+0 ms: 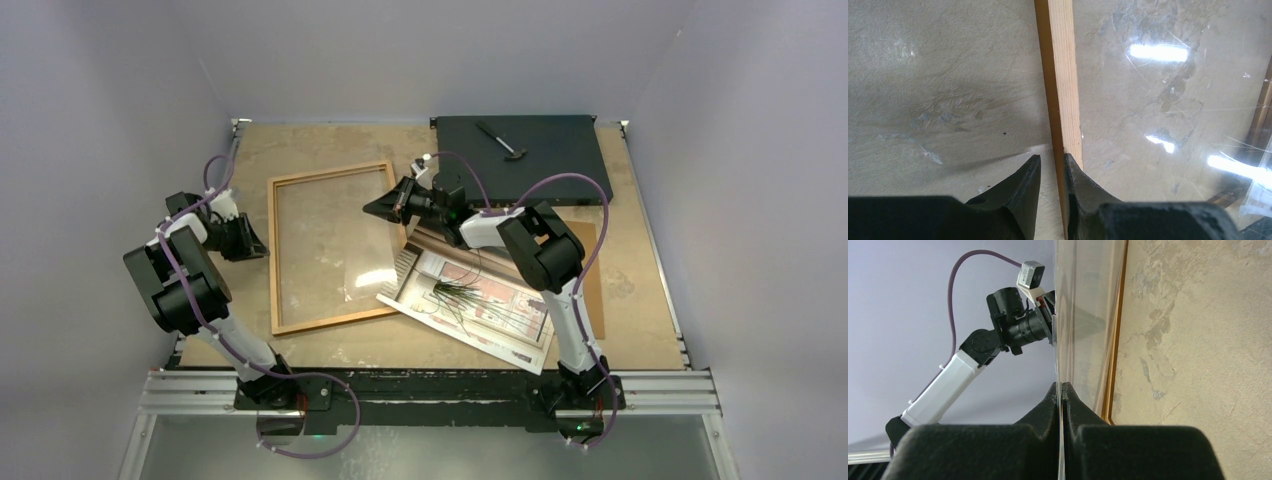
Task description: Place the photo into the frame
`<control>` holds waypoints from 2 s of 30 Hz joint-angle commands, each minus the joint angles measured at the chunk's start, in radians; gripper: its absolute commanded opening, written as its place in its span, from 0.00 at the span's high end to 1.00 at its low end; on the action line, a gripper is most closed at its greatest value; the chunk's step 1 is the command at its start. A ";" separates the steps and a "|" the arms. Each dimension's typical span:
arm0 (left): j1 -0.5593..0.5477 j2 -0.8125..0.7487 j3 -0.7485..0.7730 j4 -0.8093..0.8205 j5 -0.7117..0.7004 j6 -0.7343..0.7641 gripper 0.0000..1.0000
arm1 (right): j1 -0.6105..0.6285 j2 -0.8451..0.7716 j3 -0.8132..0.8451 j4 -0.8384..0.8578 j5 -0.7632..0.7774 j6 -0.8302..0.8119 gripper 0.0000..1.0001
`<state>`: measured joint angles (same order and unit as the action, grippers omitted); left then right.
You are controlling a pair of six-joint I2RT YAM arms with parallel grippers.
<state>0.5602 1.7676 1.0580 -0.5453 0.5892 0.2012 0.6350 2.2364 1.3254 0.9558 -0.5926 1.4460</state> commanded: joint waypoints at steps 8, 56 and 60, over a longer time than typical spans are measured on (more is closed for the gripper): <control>-0.011 0.001 0.003 0.002 -0.020 0.018 0.80 | 0.012 -0.077 0.030 0.067 0.010 -0.036 1.00; -0.011 0.007 -0.002 0.001 -0.017 0.023 0.83 | 0.020 -0.020 0.037 0.011 0.008 -0.065 1.00; -0.010 0.008 -0.003 0.000 -0.017 0.024 0.83 | 0.020 -0.016 0.036 0.001 0.007 -0.066 1.00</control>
<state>0.5594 1.7676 1.0580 -0.5472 0.5949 0.2016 0.6498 2.2299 1.3258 0.9237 -0.5709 1.3750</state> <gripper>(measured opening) 0.177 0.005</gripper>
